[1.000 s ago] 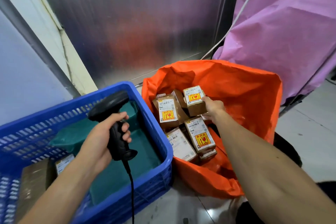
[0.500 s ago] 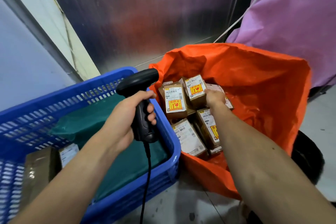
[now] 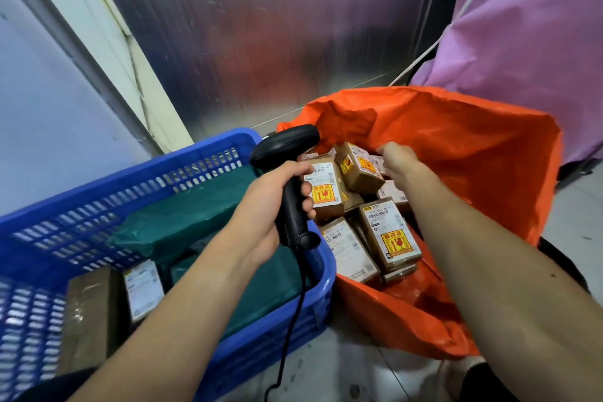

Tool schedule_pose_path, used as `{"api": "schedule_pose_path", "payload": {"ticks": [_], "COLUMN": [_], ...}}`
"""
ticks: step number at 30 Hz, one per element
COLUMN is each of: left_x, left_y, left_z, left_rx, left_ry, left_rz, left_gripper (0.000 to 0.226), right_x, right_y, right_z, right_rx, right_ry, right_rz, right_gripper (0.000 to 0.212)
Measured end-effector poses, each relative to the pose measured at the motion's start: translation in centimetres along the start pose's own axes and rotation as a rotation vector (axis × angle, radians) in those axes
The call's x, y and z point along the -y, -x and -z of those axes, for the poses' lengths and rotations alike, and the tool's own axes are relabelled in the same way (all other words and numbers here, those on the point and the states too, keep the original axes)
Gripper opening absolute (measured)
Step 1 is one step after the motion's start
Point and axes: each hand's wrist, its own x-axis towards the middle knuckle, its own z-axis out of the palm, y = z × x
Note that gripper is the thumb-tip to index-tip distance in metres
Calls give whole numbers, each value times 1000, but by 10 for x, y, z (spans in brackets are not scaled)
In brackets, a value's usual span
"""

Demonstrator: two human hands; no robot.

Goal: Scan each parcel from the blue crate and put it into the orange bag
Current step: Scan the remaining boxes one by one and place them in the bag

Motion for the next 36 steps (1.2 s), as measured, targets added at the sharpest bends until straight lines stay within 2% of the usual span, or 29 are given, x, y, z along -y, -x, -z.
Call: {"api": "schedule_pose_path", "payload": {"ticks": [4,11,14,19,21,23,26,31,36], "left_x": [-7,-26,-35,-50,-55,-60,-69,-79,-85], "left_y": [11,45,63,90,100,109,122,145,162], "left_z": [1,21,30,53,67,83,106,147,189], "left_rx": [-12,-84,-126,-194,-218,-239,-284,-367,-434], "left_ry": [45,71,56,94,83,58,37,-27,-112], "left_rz": [-42,-154,-201,-278,-307,-331,-355,-383,-345], "left_gripper": [10,20,16,17,14,14,13,10,11], "right_x": [40,104,126,110,92,79,67,55,53], "right_y": [29,125,169,223,233,240,249,263,266], "right_z": [3,-30,-37,-50,-58,-65,-75,-87,-107], "right_rx": [139,383,423,392,380,411,449,471,497], "right_ry": [53,632,774,640,666,661,646,778,815], "right_rz": [96,369,537,813,880,873,863,953,954], "right_gripper": [25,25,26,16,12,10,19,30,26]}}
